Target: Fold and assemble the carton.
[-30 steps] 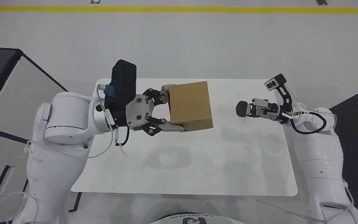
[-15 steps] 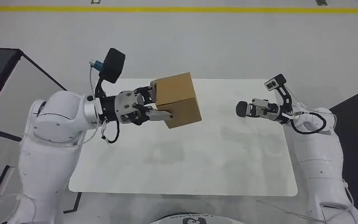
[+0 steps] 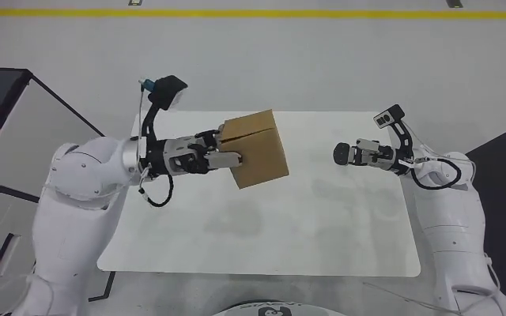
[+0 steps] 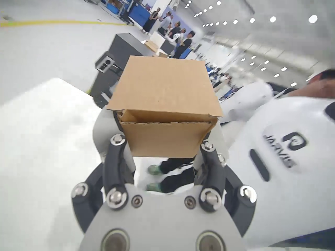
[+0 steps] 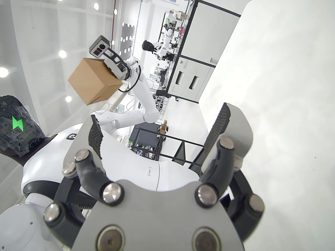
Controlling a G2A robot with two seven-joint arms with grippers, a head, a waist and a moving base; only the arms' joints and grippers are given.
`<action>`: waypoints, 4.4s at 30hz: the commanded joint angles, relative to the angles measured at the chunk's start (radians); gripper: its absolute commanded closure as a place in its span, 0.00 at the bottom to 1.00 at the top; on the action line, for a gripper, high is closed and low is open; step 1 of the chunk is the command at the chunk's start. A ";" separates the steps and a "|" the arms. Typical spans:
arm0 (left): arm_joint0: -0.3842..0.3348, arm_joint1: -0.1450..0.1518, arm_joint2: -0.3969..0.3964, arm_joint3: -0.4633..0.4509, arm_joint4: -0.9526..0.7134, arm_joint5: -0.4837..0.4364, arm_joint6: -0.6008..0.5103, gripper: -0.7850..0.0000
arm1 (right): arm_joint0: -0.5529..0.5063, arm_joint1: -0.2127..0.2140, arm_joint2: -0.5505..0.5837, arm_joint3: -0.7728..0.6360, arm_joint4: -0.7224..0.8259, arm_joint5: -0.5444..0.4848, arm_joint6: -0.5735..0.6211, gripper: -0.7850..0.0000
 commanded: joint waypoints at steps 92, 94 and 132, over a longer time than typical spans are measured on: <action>0.040 -0.029 0.064 0.011 -1.116 0.907 0.464 1.00 | 0.000 0.000 0.000 0.000 0.000 0.000 0.000 0.00; 0.053 -0.032 0.073 0.021 -1.206 0.923 0.498 1.00 | 0.000 0.000 0.000 0.000 0.000 0.000 0.000 0.00; -0.019 -0.040 0.064 0.027 -0.904 0.822 0.366 1.00 | 0.000 0.000 0.000 0.000 0.000 0.000 0.000 0.00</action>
